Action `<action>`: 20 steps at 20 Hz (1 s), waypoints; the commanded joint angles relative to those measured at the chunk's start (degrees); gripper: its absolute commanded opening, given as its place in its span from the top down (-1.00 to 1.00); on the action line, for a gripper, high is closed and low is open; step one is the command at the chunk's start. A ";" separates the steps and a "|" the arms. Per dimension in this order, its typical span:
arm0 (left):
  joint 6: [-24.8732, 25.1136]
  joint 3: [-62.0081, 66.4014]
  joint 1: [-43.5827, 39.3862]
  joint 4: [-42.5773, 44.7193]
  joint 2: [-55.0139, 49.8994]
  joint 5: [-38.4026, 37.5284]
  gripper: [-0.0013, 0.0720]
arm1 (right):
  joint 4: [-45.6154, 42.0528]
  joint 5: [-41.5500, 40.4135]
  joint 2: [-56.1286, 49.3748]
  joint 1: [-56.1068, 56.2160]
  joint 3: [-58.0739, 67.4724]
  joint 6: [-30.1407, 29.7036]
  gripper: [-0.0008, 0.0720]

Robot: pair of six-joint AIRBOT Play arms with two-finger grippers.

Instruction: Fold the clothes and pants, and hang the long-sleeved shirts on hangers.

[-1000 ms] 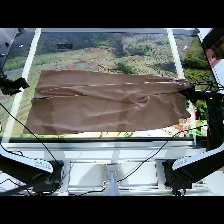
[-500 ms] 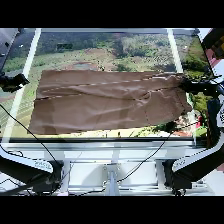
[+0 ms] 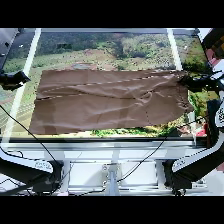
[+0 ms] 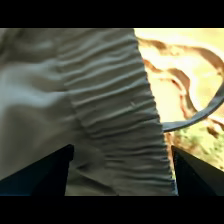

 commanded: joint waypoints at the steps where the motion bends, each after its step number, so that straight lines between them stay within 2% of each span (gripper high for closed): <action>1: 0.00 0.04 1.90 -0.15 4.39 -0.70 -0.63 | -1.25 11.34 0.04 -2.19 8.33 1.38 -0.89; 2: 0.02 0.04 3.04 -0.15 6.25 -0.70 -0.60 | -2.05 15.39 0.04 -3.32 11.56 2.80 -0.89; 3: 0.00 0.04 4.50 -0.15 8.37 -0.74 -0.34 | -2.93 19.61 0.04 -4.61 14.80 3.98 -0.89; 4: 0.02 0.04 6.01 -0.15 10.32 -1.27 0.02 | -4.00 23.69 0.04 -5.88 17.57 5.11 -0.88; 5: 0.02 0.04 7.80 -0.13 12.35 -2.45 0.35 | -4.98 27.91 0.04 -7.30 19.89 6.19 -0.77; 6: 0.07 0.02 9.55 -0.11 13.90 -4.02 0.64 | -5.62 32.15 0.15 -8.85 21.40 6.16 -0.46; 7: 0.07 0.02 11.52 -0.09 15.15 -6.14 0.83 | -6.38 34.84 0.87 -10.43 21.49 5.53 -0.28; 8: 0.07 0.02 13.60 -0.04 16.00 -8.68 0.91 | -6.95 37.16 1.70 -11.93 21.33 4.48 -0.14; 11: 2.16 -0.11 18.56 2.51 16.85 -17.38 0.92 | -6.62 40.85 6.36 -16.81 18.29 0.33 0.69; 13: 3.98 -1.20 21.03 2.97 17.14 -19.80 0.92 | -5.55 40.26 10.99 -20.26 13.60 -1.01 0.74; 16: 4.48 -3.32 22.60 2.82 17.25 -18.40 0.91 | -4.20 36.11 19.58 -25.86 1.68 -1.97 0.78; 20: 5.14 -6.45 22.43 1.14 17.25 -16.83 0.92 | 4.28 27.78 31.06 -31.23 -19.98 -5.22 0.78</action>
